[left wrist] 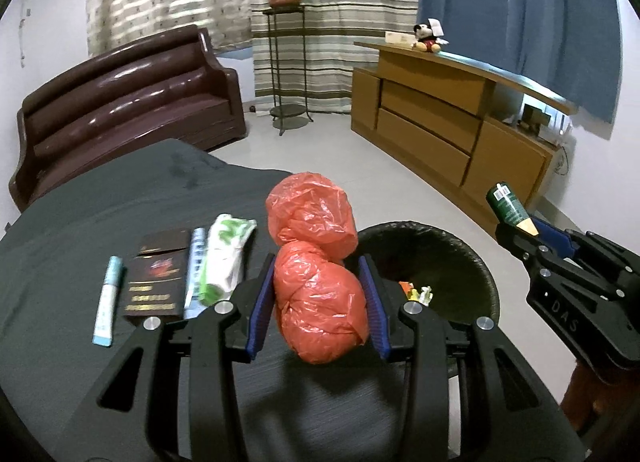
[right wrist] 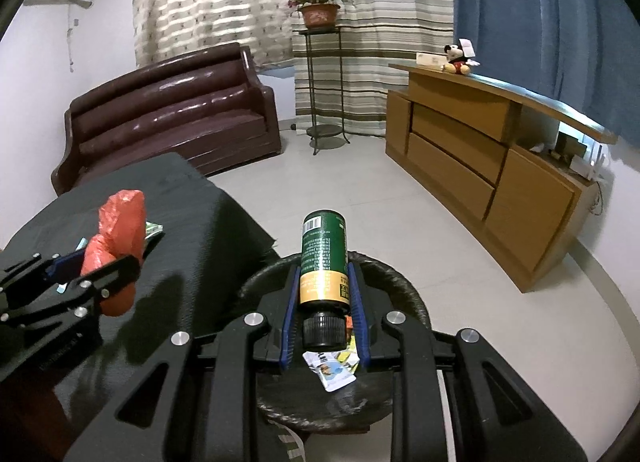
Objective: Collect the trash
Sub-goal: 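Lift the red bags and green can and carry them over the bin, then open both tools to drop the red bags and green can into the bin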
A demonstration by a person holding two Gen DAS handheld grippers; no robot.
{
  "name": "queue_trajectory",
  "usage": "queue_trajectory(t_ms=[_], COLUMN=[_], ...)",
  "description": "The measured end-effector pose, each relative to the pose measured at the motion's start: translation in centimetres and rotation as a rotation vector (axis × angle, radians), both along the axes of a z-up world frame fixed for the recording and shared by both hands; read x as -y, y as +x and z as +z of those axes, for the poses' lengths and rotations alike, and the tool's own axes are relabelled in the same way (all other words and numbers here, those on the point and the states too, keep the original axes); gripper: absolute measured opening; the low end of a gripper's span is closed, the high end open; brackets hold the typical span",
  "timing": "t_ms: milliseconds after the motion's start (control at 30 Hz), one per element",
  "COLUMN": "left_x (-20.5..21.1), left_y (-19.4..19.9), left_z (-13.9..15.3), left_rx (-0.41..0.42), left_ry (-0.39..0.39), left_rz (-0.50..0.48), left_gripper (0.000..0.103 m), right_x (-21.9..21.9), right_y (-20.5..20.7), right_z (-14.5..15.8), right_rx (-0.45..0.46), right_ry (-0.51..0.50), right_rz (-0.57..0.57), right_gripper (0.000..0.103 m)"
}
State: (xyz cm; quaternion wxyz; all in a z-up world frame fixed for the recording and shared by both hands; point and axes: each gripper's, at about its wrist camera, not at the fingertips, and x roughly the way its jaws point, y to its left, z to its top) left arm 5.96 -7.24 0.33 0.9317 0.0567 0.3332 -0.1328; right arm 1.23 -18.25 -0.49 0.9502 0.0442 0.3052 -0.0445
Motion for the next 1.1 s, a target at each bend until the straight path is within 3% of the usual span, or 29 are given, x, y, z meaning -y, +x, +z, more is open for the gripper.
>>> queue_trajectory(t_ms=[333,1100], left_x=[2.9,4.6], left_y=[1.0,2.7], left_z=[-0.8,-1.6], left_rx=[-0.015,-0.034], left_ry=[0.021,0.051], left_rz=[-0.025,-0.034], left_gripper=[0.04,0.04], right_x=[1.2,1.3], right_y=[0.1,0.7], right_z=[-0.6,-1.4], right_rx=[0.003,-0.02], right_ry=[0.013,0.018], right_rz=[-0.024,-0.061], right_gripper=[0.024,0.024])
